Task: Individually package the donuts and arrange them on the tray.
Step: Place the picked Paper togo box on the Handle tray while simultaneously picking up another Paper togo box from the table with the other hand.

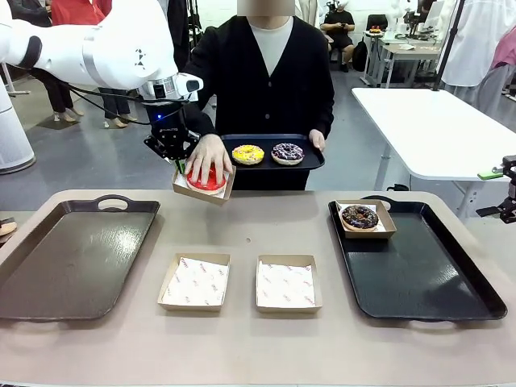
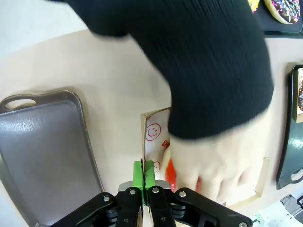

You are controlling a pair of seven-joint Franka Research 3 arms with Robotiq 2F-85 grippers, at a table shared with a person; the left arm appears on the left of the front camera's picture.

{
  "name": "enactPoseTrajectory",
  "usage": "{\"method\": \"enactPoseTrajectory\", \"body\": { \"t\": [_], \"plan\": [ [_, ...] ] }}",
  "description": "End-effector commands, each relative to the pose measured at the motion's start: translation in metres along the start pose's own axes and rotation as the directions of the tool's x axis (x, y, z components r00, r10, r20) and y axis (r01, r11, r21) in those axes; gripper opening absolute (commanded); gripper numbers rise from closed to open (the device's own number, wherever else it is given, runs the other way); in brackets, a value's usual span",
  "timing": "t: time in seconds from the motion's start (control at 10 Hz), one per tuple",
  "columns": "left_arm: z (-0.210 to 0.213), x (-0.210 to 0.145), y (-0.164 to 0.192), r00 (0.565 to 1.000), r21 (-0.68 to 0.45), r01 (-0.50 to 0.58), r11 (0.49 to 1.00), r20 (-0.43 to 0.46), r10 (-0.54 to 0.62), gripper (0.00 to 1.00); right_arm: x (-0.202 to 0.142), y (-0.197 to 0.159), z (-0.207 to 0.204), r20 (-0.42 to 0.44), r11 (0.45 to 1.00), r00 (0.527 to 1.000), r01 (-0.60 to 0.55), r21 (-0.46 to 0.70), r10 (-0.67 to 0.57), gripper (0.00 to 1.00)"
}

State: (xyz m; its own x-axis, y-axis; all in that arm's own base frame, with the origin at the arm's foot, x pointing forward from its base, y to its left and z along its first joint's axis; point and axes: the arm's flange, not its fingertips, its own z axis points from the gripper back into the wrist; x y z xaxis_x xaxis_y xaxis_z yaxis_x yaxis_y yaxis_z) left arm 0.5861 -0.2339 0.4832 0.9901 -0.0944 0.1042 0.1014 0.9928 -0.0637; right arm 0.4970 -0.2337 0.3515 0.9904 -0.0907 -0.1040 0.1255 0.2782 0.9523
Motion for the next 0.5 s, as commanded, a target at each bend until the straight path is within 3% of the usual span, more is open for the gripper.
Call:
{"method": "enactPoseTrajectory", "body": {
  "t": [0.0,0.4],
  "plan": [
    [-0.0014,-0.0024,0.002,1.0,-0.005,0.007,1.0,0.009,-0.007,0.01,0.0027,0.0024,-0.0001,-0.005,1.0,1.0,0.007,-0.002,-0.007,1.0],
    [-0.0014,-0.0024,0.002,1.0,-0.005,0.007,1.0,0.009,-0.007,0.01,0.0027,0.0024,-0.0001,-0.005,1.0,1.0,0.007,-0.002,-0.007,1.0]
  ]
}}
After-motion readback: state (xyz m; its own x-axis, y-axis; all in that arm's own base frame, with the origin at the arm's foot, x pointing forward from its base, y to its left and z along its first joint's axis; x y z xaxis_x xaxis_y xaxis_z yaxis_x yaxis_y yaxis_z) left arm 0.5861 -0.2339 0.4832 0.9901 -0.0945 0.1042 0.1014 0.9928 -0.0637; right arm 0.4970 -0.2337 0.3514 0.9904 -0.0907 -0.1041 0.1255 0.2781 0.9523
